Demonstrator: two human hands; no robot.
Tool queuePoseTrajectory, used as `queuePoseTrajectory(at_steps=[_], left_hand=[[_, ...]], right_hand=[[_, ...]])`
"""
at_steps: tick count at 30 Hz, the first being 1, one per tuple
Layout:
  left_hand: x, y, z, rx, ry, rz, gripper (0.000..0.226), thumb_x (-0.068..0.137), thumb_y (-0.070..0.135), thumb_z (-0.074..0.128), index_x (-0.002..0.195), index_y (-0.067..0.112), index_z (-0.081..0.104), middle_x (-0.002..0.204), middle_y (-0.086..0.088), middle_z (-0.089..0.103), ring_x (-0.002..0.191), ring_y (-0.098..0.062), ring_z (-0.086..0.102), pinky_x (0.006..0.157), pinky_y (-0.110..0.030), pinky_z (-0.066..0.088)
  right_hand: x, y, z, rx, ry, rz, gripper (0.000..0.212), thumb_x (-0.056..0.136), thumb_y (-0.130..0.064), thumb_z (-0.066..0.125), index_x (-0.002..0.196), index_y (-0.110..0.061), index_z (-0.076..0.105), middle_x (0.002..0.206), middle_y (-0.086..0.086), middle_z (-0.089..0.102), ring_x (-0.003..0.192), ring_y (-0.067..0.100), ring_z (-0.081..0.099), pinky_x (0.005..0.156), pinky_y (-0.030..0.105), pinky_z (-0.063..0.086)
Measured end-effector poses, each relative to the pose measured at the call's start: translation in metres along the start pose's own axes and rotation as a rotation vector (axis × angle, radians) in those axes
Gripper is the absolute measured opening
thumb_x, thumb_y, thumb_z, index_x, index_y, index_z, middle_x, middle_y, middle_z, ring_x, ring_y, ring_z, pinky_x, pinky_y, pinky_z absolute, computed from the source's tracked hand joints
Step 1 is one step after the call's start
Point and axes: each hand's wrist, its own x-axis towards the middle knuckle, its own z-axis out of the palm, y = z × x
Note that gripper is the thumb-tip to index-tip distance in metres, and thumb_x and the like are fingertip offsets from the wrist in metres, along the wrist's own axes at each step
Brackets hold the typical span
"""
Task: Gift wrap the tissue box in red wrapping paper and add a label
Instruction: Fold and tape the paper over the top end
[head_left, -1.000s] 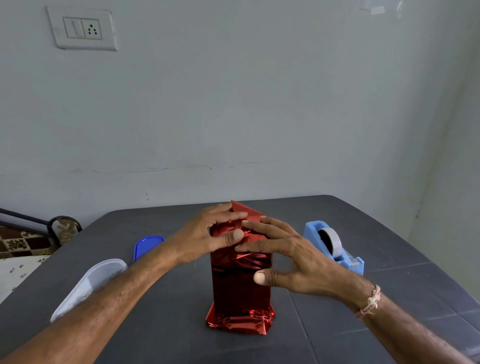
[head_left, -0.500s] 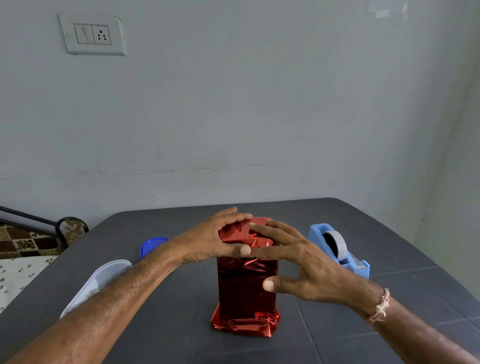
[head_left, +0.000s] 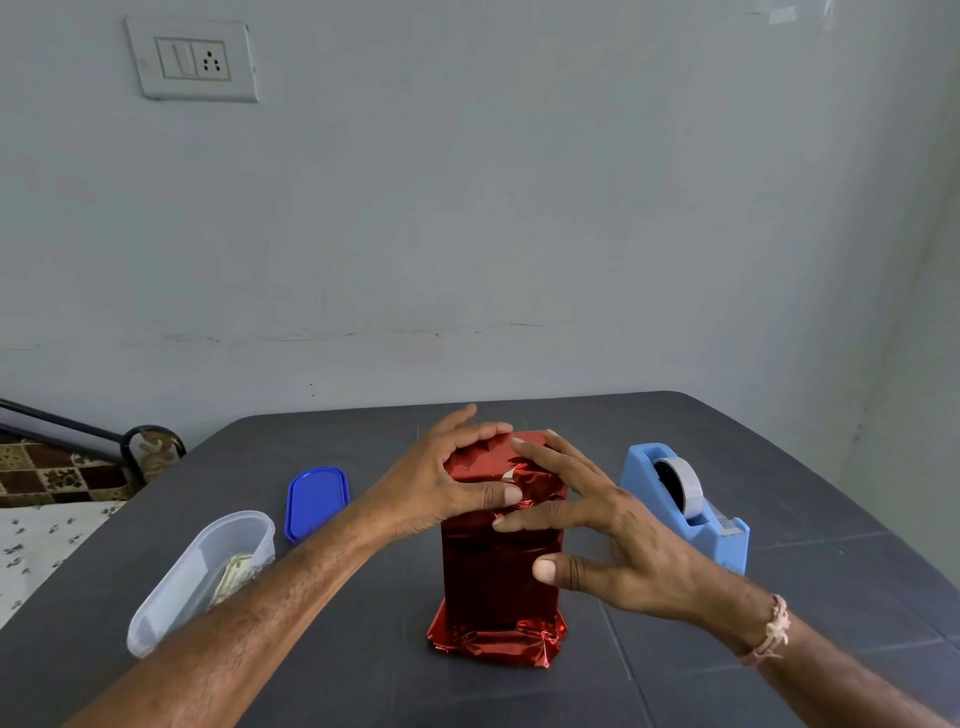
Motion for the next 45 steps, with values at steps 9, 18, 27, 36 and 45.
queuePoseTrajectory(at_steps=[9, 18, 27, 36, 45], left_hand=[[-0.001, -0.003, 0.001, 0.023, 0.016, 0.017, 0.078, 0.072, 0.057, 0.085, 0.142, 0.05, 0.051, 0.136, 0.013, 0.05, 0.125, -0.007, 0.053, 0.101, -0.024, 0.049], [-0.006, -0.001, 0.003, -0.036, 0.051, -0.009, 0.09, 0.067, 0.057, 0.083, 0.146, 0.042, 0.043, 0.134, 0.017, 0.055, 0.117, -0.003, 0.058, 0.093, -0.017, 0.049], [-0.006, -0.004, 0.006, -0.048, 0.11, 0.025, 0.097, 0.066, 0.059, 0.088, 0.148, 0.052, 0.038, 0.144, 0.021, 0.05, 0.126, 0.001, 0.052, 0.102, -0.022, 0.045], [-0.006, -0.002, 0.007, -0.069, 0.104, 0.003, 0.102, 0.062, 0.062, 0.089, 0.149, 0.051, 0.036, 0.138, 0.022, 0.057, 0.124, 0.0, 0.058, 0.11, -0.034, 0.048], [-0.006, -0.001, 0.007, -0.115, 0.094, -0.017, 0.124, 0.061, 0.062, 0.09, 0.156, 0.056, 0.011, 0.16, 0.02, 0.033, 0.14, 0.0, 0.044, 0.119, -0.035, 0.039]], right_hand=[[0.001, -0.001, 0.004, -0.048, 0.019, 0.023, 0.035, 0.09, -0.052, 0.072, 0.125, -0.044, 0.07, 0.165, -0.022, 0.024, 0.159, 0.012, 0.003, 0.123, 0.056, 0.026], [0.001, -0.004, 0.003, -0.069, 0.042, 0.02, 0.045, 0.09, -0.057, 0.067, 0.132, -0.041, 0.064, 0.163, -0.022, 0.03, 0.158, 0.01, 0.009, 0.122, 0.053, 0.029], [-0.001, -0.005, -0.001, 0.016, 0.077, 0.084, 0.064, 0.093, -0.059, 0.058, 0.15, -0.035, 0.04, 0.155, -0.025, 0.038, 0.149, 0.005, 0.033, 0.113, 0.039, 0.044], [0.043, 0.002, -0.022, 0.098, 0.181, 0.209, 0.039, 0.105, -0.052, 0.043, 0.14, -0.044, 0.057, 0.136, -0.022, 0.062, 0.133, 0.004, 0.05, 0.107, 0.046, 0.046], [0.098, 0.016, -0.025, 0.439, 0.173, 0.6, 0.048, 0.092, -0.055, 0.067, 0.11, -0.011, 0.075, 0.101, 0.003, 0.08, 0.095, 0.019, 0.076, 0.091, 0.037, 0.058]])
